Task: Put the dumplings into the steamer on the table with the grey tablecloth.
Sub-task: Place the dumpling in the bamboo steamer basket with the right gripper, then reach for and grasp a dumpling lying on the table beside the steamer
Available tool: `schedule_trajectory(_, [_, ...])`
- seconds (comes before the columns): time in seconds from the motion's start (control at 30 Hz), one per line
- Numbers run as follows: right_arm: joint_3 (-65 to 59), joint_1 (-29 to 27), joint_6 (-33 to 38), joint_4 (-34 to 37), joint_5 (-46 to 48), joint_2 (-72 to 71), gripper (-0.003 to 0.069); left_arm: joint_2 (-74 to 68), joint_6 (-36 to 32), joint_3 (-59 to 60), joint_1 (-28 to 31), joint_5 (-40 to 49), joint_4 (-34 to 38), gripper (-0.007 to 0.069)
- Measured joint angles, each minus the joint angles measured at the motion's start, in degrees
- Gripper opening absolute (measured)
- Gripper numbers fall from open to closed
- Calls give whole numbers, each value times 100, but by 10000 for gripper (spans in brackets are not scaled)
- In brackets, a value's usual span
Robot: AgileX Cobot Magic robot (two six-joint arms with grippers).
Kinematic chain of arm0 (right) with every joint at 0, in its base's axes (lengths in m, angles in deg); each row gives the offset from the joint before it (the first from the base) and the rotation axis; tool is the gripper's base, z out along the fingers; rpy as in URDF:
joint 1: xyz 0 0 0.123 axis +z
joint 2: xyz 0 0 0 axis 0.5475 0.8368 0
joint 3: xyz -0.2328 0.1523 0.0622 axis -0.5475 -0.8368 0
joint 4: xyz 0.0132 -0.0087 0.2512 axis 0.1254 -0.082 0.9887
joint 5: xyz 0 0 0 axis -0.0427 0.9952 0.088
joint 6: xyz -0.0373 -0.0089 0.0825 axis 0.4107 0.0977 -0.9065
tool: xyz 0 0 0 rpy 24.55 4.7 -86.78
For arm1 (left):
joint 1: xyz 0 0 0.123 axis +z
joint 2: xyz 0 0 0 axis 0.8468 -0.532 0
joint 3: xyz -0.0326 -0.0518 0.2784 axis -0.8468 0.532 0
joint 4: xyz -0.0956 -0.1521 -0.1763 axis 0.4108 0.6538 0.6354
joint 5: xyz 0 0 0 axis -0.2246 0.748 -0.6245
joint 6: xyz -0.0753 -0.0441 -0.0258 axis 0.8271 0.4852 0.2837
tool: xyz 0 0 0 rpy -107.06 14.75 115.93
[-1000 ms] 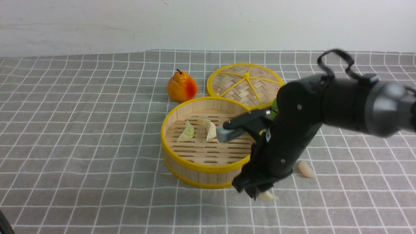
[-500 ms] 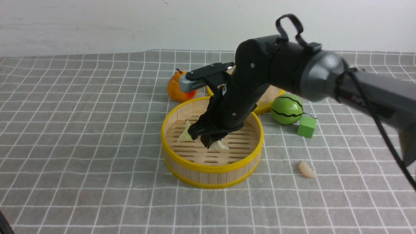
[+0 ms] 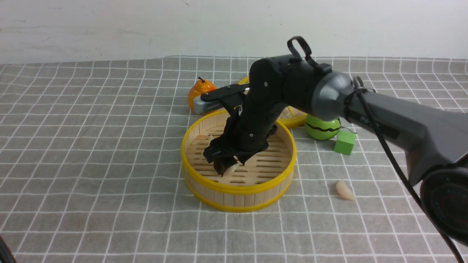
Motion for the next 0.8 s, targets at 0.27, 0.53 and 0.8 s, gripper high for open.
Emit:
schedule_trajectory(0.27, [897,-34,43,-1141,1211,-670,527,0,0,0,0,22,-11,6])
schedule_trajectory(0.53, [-650,-618,37,-1362,1251,-2011,461,0,0,0,0,22,-24,10])
schedule_trajectory(0.8, [-3259,-1375,26,-1180,62,-2408,454,0,0,0,0,11,-24,13])
